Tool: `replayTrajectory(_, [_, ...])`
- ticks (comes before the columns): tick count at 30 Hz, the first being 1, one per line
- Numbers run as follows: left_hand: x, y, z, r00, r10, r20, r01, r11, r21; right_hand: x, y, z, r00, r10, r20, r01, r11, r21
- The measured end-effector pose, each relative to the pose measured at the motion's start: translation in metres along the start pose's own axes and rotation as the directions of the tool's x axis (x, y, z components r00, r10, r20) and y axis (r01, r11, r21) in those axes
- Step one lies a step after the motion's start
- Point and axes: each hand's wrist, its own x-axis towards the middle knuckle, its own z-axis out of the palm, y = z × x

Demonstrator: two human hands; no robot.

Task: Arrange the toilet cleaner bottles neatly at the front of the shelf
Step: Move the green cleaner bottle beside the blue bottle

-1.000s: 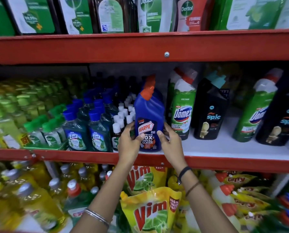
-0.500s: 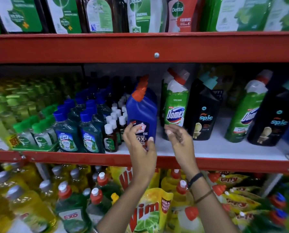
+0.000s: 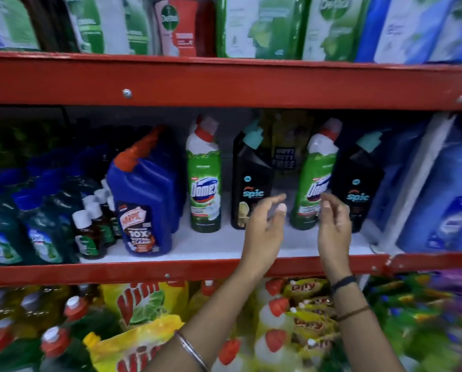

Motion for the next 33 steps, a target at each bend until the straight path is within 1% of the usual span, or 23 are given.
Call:
replayTrajectory(2, [0.009,-0.003,0.020,0.996,-0.069,0.051,0.072,0.996,-0.054,0.013,0.002,-0.008,0.995,0.073,0.064,-0.075,0.997,0.036])
replayTrajectory(4, [0.018,-0.004,0.037,0.985,-0.148,0.090,0.159,0.978,-0.133,0.022,0.002,-0.010,0.982,0.116,0.147,-0.130,0.988,0.086])
replayTrajectory(6, [0.027,-0.003,0.052,0.972,-0.216,0.090,0.231,0.950,-0.212,0.029,0.003,-0.010,0.965,0.133,0.226,-0.168,0.976,0.141])
replayTrajectory(8, [0.033,0.000,0.062,0.963,-0.255,0.084,0.268,0.924,-0.274,0.032,0.007,-0.008,0.956,0.141,0.256,-0.186,0.969,0.162])
replayTrajectory(12, [0.039,-0.003,0.075,0.967,-0.241,0.079,0.254,0.930,-0.267,0.038,0.006,-0.003,0.938,0.103,0.331,-0.190,0.951,0.244])
replayTrajectory(13, [0.040,-0.008,0.078,0.969,-0.235,0.079,0.248,0.937,-0.245,0.040,0.006,-0.002,0.940,0.096,0.328,-0.182,0.953,0.243])
replayTrajectory(15, [0.042,-0.016,0.083,0.973,-0.218,0.075,0.229,0.958,-0.175,0.041,0.008,-0.003,0.938,0.100,0.331,-0.206,0.930,0.303])
replayTrajectory(17, [0.042,-0.014,0.084,0.973,-0.222,0.061,0.228,0.965,-0.129,0.046,0.015,-0.008,0.936,0.087,0.342,-0.196,0.934,0.298])
replayTrajectory(18, [0.042,-0.011,0.084,0.975,-0.219,0.041,0.223,0.965,-0.139,0.045,0.015,-0.012,0.930,0.097,0.353,-0.211,0.931,0.299])
replayTrajectory(20, [0.044,-0.010,0.081,0.974,-0.225,0.010,0.223,0.958,-0.180,0.043,0.013,-0.015,0.915,0.104,0.390,-0.253,0.900,0.354])
replayTrajectory(22, [0.044,-0.007,0.076,0.970,-0.244,0.006,0.240,0.946,-0.219,0.038,0.012,-0.018,0.918,0.092,0.386,-0.242,0.900,0.363])
replayTrajectory(25, [0.036,-0.005,0.069,0.966,-0.258,-0.011,0.245,0.930,-0.275,0.036,0.018,-0.018,0.927,0.115,0.358,-0.246,0.906,0.345])
replayTrajectory(26, [0.033,-0.005,0.066,0.964,-0.265,-0.018,0.249,0.926,-0.282,0.037,0.015,-0.017,0.928,0.117,0.353,-0.231,0.926,0.300])
replayTrajectory(29, [0.025,-0.005,0.053,0.962,-0.272,-0.024,0.254,0.922,-0.291,0.036,0.009,-0.014,0.943,0.050,0.330,-0.081,0.994,0.080])
replayTrajectory(31, [0.020,0.001,0.043,0.962,-0.272,-0.012,0.253,0.909,-0.333,0.033,0.005,-0.011,0.953,-0.015,0.302,0.020,1.000,-0.014])
replayTrajectory(33, [0.014,0.007,0.033,0.965,-0.262,0.003,0.244,0.894,-0.376,0.025,-0.002,-0.007,0.957,-0.044,0.286,0.060,0.997,-0.047])
